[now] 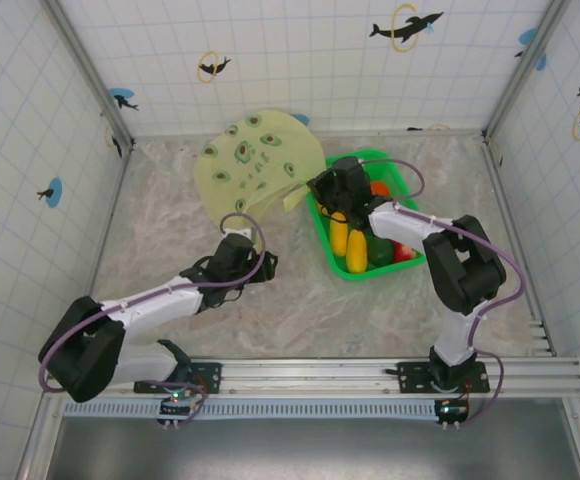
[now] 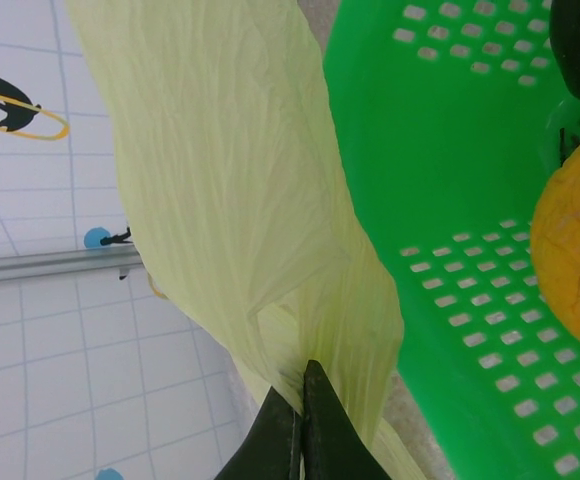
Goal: Place the fake fruits into the plastic bag and tie a complex knot
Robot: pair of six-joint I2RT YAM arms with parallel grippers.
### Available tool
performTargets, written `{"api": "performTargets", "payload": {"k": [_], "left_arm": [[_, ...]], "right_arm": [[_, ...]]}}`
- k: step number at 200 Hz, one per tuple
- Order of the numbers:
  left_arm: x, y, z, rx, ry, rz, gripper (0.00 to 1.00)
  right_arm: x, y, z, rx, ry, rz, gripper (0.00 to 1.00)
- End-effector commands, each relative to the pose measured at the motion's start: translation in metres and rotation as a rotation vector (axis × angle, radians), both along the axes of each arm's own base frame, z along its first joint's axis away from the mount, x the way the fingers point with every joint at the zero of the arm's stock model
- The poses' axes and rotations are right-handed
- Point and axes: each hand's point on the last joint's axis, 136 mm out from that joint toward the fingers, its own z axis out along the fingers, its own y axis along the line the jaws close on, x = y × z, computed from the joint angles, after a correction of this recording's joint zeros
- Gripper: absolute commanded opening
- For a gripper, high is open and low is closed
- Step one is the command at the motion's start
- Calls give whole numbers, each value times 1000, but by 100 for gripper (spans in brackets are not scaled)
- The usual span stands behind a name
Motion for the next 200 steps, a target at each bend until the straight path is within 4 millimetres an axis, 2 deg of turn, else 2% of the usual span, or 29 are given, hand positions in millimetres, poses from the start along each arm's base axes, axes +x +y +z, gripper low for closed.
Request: {"api": "performTargets", "payload": {"k": [1, 39, 86, 132, 165, 200], "left_arm": [[13, -6, 4, -57, -33, 19, 65], [26, -7, 2, -44, -46, 52, 57], [23, -12, -13, -81, -29, 52, 56], [26, -15, -16, -71, -50, 26, 46], [24, -19, -24, -53, -34, 12, 46], [27, -18, -31, -23, -24, 29, 52]], "right_arm": [[-1, -2, 18, 21, -48, -19, 0], [-1, 1, 17, 38, -39, -15, 0], [1, -3, 15, 40, -33, -20, 0], [-2, -6, 9, 50, -20, -18, 0], [-2, -6, 9, 54, -17, -20, 0], [-1, -6, 10, 64, -19, -23, 0]]}}
